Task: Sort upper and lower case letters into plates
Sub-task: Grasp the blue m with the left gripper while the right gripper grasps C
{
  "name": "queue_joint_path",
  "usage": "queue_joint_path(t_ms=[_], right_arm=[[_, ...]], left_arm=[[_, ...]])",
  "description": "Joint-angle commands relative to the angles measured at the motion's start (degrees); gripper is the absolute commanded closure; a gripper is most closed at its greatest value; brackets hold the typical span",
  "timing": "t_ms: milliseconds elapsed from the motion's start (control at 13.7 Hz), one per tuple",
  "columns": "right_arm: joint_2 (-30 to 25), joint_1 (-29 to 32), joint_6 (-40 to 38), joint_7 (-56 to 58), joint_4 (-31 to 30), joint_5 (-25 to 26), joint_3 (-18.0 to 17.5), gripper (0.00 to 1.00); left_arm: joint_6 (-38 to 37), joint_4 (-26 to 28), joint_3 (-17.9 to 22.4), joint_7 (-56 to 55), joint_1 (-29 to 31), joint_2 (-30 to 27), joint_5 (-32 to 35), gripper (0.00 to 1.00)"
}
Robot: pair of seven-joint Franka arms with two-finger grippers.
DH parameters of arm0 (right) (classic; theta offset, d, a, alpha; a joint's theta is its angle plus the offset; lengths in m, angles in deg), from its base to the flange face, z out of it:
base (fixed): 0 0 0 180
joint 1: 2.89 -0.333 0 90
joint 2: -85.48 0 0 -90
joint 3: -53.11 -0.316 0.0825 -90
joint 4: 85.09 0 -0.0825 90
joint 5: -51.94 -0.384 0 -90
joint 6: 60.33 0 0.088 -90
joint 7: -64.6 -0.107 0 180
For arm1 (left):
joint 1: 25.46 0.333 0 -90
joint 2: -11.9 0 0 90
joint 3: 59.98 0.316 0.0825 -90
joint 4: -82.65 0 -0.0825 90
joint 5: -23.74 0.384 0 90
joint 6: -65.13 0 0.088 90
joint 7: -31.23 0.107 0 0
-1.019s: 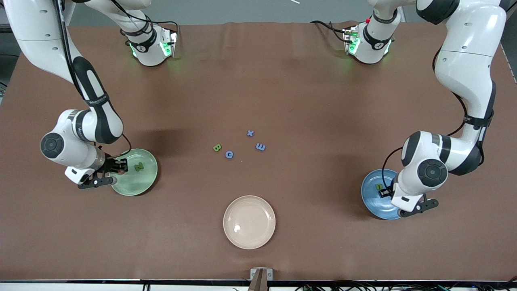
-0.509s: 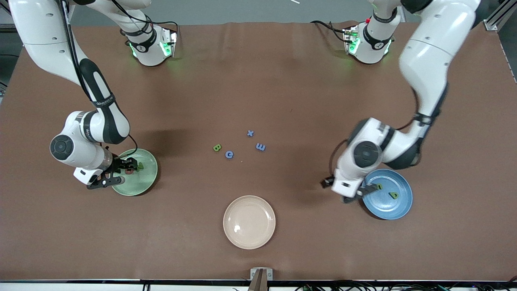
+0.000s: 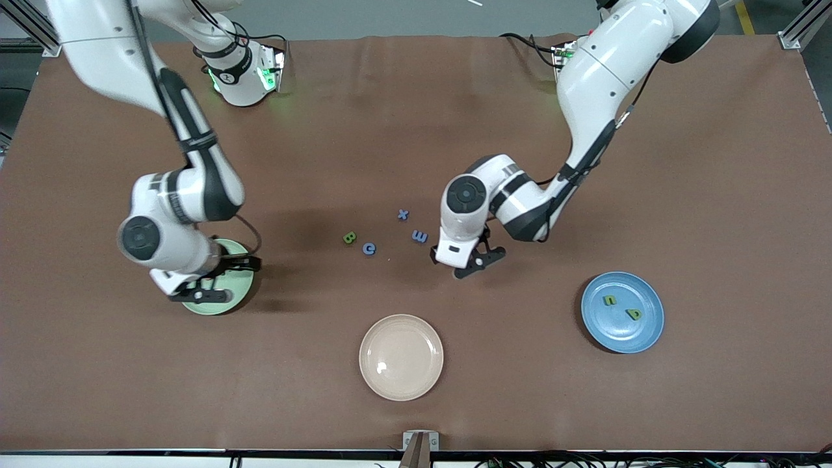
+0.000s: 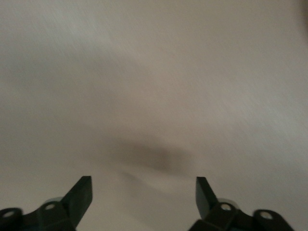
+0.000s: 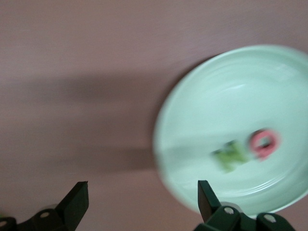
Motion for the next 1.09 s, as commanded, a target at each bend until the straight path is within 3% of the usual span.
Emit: queue_joint_path(t_ms=[0, 218, 437, 728, 1019], right_arm=[[-0.46, -6.54, 2.68, -14.48, -1.2, -0.28, 0.41, 0.0], [1.81, -13.4, 9.35, -25.22, -1.2, -0.37, 0.32, 0.0], [5.77, -18.15, 13.07, -27.62, 1.34, -1.85, 0.32, 0.0], [7.45, -20.71, 13.33, -27.62, 3.02, -2.39, 0.32, 0.2], [9.47, -22.55, 15.09, -28.32, 3.54, -2.39, 0.32, 0.25]], left_arm=[[2.72, -1.35, 0.41, -4.45, -2.39, 0.86, -0.81, 0.07], [6.59, -1.35, 0.41, -6.65, -4.32, 2.79, -0.81, 0.14], [8.54, -1.35, 0.5, -8.42, -5.12, 4.12, -0.72, 0.19], [8.54, -1.35, 0.5, -10.26, -6.0, 4.03, -0.81, 0.23], [8.54, -1.35, 0.5, -12.37, -6.7, 4.12, -0.72, 0.28]])
